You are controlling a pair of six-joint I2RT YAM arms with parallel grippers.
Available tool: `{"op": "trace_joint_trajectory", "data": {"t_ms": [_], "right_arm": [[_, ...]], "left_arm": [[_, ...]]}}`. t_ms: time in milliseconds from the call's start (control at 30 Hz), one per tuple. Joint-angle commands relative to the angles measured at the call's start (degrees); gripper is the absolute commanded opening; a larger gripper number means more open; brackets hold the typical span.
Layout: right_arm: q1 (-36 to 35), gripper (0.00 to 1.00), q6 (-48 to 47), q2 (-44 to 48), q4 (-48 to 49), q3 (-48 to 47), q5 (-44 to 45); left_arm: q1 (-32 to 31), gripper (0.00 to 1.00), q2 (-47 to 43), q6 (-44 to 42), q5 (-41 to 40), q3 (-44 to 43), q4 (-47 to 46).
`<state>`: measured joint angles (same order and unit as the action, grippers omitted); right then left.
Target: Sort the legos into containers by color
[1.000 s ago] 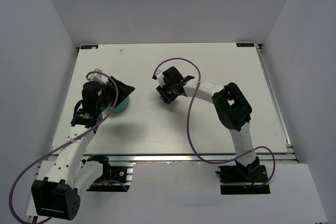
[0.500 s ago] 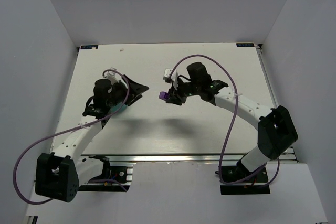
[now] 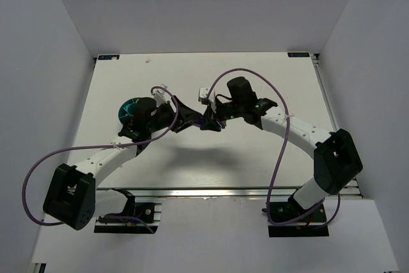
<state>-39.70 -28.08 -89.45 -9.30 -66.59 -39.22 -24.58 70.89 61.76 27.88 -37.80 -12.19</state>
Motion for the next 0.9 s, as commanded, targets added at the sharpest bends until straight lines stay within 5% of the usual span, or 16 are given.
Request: {"op": "trace_joint_trajectory", "data": {"t_ms": [0, 333, 367, 500, 667, 800, 867], "right_arm": [[0.2, 0.00, 0.2, 1.3, 1.2, -1.4, -1.9], [0.1, 0.03, 1.0, 1.6, 1.7, -1.3, -2.2], [0.1, 0.09, 1.1, 1.6, 1.7, -1.3, -2.0], [0.1, 0.89, 1.2, 1.8, 2.2, -0.8, 0.7], [0.7, 0.89, -0.7, 2.9, 2.9, 1.5, 5.9], [2.2, 0.89, -2.8, 4.4, 1.3, 3.2, 7.3], [3.1, 0.79, -3.6, 5.0, 0.2, 3.5, 6.6]], "left_arm": [[-0.3, 0.67, -0.1, -0.5, 0.3, -1.7, -0.1], [-1.0, 0.25, 2.8, -0.5, 2.6, -3.2, -1.3], [-1.0, 0.20, 2.7, -0.6, 2.8, -3.4, -1.3], [-0.9, 0.01, 1.5, -6.2, 0.3, -7.5, 8.7], [2.2, 0.00, -0.2, -14.8, -10.1, -15.3, 27.9], [10.4, 0.00, -2.0, -22.2, -19.4, -20.5, 43.6], [13.7, 0.00, -2.1, -25.2, -25.4, -23.7, 47.4]]}}
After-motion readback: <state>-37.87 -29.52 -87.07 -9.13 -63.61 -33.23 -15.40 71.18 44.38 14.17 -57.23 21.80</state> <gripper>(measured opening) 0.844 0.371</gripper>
